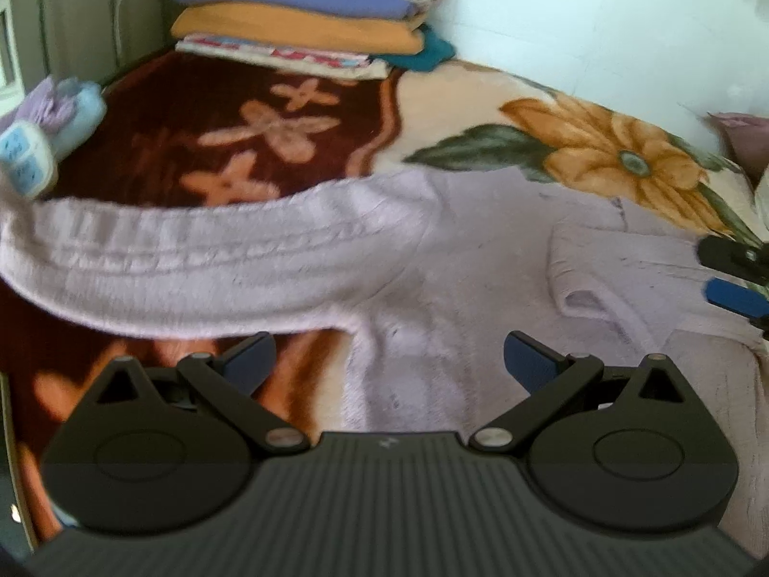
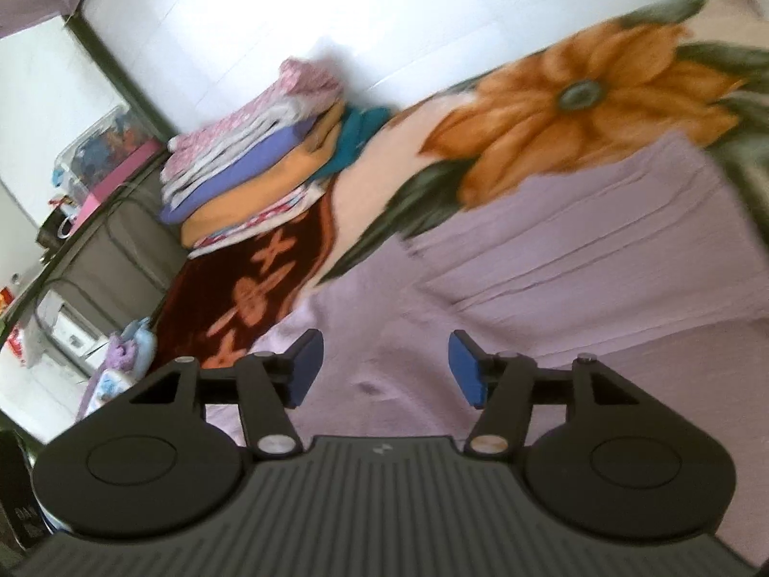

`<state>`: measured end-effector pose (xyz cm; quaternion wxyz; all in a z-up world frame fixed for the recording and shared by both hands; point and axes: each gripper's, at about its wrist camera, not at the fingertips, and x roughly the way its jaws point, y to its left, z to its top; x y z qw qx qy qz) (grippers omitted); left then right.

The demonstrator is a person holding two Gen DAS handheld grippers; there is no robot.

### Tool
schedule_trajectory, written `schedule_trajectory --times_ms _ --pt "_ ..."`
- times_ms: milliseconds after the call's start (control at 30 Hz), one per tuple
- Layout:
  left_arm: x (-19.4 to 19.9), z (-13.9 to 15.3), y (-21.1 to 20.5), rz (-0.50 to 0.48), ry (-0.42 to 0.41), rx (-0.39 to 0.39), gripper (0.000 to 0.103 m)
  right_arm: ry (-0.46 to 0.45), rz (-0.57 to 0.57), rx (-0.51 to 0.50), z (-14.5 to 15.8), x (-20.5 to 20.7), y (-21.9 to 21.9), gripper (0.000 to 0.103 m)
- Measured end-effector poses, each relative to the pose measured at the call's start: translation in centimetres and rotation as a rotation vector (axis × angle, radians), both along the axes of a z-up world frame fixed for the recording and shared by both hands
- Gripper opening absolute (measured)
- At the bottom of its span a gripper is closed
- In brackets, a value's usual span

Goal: Fold small clothes

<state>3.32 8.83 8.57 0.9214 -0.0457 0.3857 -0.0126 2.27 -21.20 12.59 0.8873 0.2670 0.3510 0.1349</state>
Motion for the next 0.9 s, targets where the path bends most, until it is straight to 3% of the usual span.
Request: schedule_trajectory --times_ms 200,433,567,800,833,900 --pt "0.5 1.5 -3.3 -0.085 -0.042 0.041 0.103 -0.013 -0.136 -0.099 -0.4 -1.7 -6.2 0.067" --pt "0.8 0.9 -8.7 -0.215 -0.059 0.098 0.103 0.042 -0.296 -0.102 -3.8 -2.5 -11.8 0.067" --pt "1.1 0.0 -11.2 -0.272 -0.061 0.101 0.103 0.077 -0.306 -0.046 -5.6 -3.3 -13.4 0.067" --pt "1.6 -1.8 -15.4 -0.383 -0.071 0.110 0.103 0.081 -0.273 -0.040 -6.2 -4.0 -12.7 0.067" --pt "1.6 -2.1 -16.0 -0.401 -0.080 0.121 0.101 0.082 -0.268 -0.033 -6.4 -4.1 -12.8 0.067" --pt "1.8 -2.6 -17.2 -0.431 -0.091 0.158 0.084 0.084 -0.262 -0.009 -6.8 -3.8 -12.8 0.066"
